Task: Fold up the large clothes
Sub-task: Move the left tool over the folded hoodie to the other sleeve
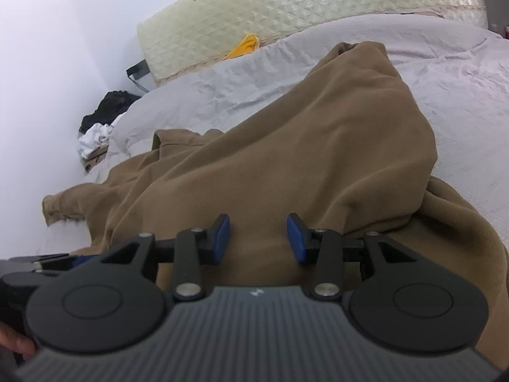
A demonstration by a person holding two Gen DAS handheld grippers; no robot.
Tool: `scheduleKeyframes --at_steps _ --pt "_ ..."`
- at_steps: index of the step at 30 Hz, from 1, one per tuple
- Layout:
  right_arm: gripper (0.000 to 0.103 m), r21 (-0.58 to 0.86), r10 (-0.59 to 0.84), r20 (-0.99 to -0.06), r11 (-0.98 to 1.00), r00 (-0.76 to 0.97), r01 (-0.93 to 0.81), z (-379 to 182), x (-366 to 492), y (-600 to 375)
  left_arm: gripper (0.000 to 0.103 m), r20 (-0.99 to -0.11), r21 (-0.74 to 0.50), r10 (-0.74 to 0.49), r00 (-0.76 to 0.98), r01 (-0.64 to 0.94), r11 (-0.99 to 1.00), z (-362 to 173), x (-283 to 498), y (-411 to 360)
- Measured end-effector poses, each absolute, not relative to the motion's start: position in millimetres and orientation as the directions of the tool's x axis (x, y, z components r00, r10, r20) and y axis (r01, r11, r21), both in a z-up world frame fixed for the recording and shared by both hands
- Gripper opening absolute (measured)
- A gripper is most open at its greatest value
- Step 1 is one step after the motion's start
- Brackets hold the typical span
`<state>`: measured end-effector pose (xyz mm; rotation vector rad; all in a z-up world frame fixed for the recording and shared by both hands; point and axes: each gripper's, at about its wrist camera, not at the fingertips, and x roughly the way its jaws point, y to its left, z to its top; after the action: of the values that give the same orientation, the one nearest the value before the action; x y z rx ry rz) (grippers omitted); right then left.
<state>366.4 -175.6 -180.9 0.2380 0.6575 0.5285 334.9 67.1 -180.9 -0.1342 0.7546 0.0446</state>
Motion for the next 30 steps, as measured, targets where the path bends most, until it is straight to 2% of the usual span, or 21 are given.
scheduleKeyframes --at_steps 6,16,21,26,30 --pt "0.041 0.412 0.527 -0.528 0.845 0.665 -0.342 -192.2 379.7 -172.8 0.069 -0.704 -0.112 0.014 0.71 -0.131 0.985 -185.9 345.1 64.9" --pt "0.042 0.422 0.523 -0.526 0.845 0.67 -0.328 -183.3 378.6 -175.4 0.069 -0.663 -0.136 0.015 0.748 -0.14 0.981 -179.8 321.2 65.2" --pt "0.045 0.461 0.533 -0.479 0.829 0.697 -0.317 -164.7 375.6 -183.4 0.074 -0.64 -0.195 0.054 0.767 -0.23 0.953 -149.6 301.8 79.0" --pt "0.046 0.438 0.539 -0.413 0.824 0.734 -0.359 -149.6 363.3 -178.1 0.087 -0.592 -0.26 0.077 0.802 -0.281 0.924 -107.3 282.2 118.5" --pt "0.046 0.428 0.572 -0.395 0.807 0.719 -0.406 -144.3 357.2 -167.1 0.087 -0.617 -0.27 0.1 0.78 -0.33 0.905 -84.8 284.8 165.1"
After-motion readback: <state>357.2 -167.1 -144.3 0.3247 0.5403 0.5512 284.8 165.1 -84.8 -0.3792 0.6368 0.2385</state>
